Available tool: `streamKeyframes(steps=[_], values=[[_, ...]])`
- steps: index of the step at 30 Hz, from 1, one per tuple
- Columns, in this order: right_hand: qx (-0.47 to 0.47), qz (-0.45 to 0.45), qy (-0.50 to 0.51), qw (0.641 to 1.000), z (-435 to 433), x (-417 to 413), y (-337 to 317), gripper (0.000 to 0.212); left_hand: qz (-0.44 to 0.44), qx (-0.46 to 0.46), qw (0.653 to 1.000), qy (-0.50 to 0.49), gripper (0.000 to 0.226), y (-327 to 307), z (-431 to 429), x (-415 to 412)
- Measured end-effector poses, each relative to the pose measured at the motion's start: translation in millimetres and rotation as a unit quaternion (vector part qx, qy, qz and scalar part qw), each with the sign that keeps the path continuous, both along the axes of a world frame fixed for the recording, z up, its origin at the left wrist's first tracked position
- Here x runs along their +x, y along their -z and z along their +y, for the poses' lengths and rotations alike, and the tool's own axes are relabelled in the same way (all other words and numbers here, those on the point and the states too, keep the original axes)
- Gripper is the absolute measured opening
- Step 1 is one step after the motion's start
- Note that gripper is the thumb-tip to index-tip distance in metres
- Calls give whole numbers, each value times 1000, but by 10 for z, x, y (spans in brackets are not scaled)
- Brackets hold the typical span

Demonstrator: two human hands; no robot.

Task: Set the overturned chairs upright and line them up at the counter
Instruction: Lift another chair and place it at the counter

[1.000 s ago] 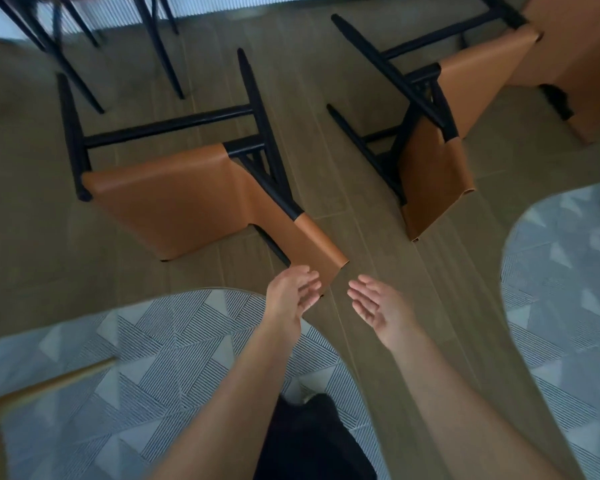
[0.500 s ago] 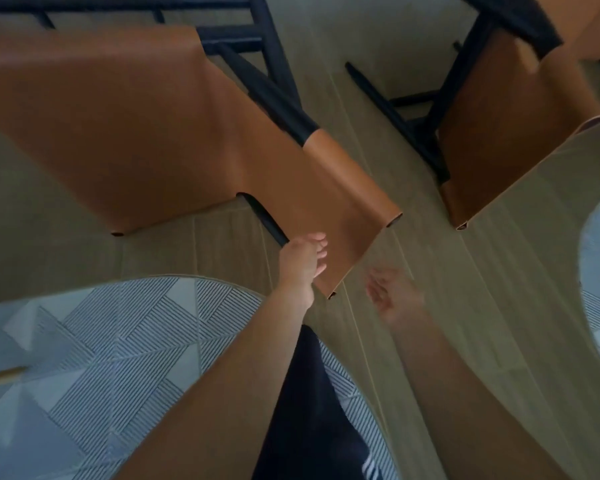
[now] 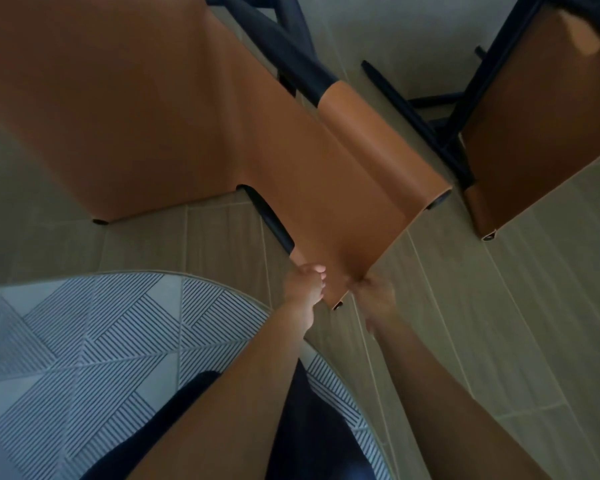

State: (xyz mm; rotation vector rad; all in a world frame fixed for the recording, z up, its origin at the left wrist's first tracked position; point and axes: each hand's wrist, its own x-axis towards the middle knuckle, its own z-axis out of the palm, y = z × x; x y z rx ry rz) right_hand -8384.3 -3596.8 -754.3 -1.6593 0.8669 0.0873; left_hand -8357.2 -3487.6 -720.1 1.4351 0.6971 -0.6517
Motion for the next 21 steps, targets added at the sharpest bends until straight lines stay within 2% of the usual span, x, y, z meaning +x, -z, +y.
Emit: streamKeyframes(steps=[1, 3, 5, 9, 14, 18, 21], values=[[-28, -6, -1, 1000, 1, 15, 14, 10, 0, 0, 1000, 3, 36, 20, 9, -10], [-24, -24, 14, 999, -7, 31, 48, 23, -2, -14, 1000, 15, 34, 39, 19, -32], [0, -29, 36, 999, 7, 37, 47, 25, -7, -31, 999, 19, 35, 29, 18, -49], [-69, -32, 15, 997, 21, 25, 19, 42, -11, -52, 999, 7, 34, 3, 33, -96], [-112, -53, -10, 992, 72, 47, -169, 44, -20, -58, 998, 6, 33, -60, 136, -177], [-139, -98, -39, 985, 124, 116, -317, 50, -63, -54, 997, -4, 29, -64, 210, -190], [-139, -88, -51, 985, 206, 78, -325, 47, -103, -36, 994, -2, 31, -83, 235, -205]])
